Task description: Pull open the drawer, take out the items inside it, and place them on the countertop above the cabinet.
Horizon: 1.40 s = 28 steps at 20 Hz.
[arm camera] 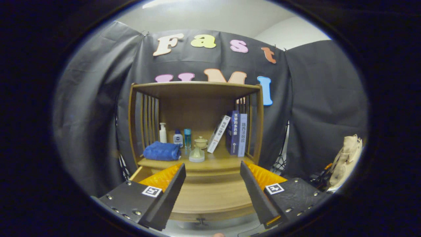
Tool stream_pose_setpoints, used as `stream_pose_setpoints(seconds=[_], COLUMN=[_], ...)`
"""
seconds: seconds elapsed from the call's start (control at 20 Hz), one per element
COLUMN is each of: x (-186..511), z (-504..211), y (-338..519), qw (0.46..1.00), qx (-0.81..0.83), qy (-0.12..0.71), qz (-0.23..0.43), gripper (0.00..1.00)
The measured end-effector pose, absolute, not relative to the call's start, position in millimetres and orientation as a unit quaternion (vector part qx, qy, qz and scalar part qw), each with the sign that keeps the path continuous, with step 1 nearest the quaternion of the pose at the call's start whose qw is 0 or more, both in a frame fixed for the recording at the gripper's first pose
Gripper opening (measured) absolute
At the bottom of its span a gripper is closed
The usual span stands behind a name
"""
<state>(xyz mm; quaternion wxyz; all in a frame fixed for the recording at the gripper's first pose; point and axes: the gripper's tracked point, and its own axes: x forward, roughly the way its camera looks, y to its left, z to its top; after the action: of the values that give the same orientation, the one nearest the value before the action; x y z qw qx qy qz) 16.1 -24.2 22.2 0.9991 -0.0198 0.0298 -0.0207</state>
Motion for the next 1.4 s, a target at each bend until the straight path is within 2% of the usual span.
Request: stream_pose_setpoints(seconds=[0.2, 0.65, 1.15, 1.4], x=[-6.3, -43.0, 4.2, 15.4], z=[-12.6, -90.8, -156.0, -157.0], y=[-28.1, 13.9, 33.8, 44.4], qw=[0.999, 0.997, 0.995, 0.995], qx=[-0.016, -0.038, -0.027, -0.078], qy=[0.029, 0.042, 0.091, 0.056], qz=[-0.016, 0.046, 0.044, 0.027], gripper=[0.99, 0.98, 0.99, 1.00])
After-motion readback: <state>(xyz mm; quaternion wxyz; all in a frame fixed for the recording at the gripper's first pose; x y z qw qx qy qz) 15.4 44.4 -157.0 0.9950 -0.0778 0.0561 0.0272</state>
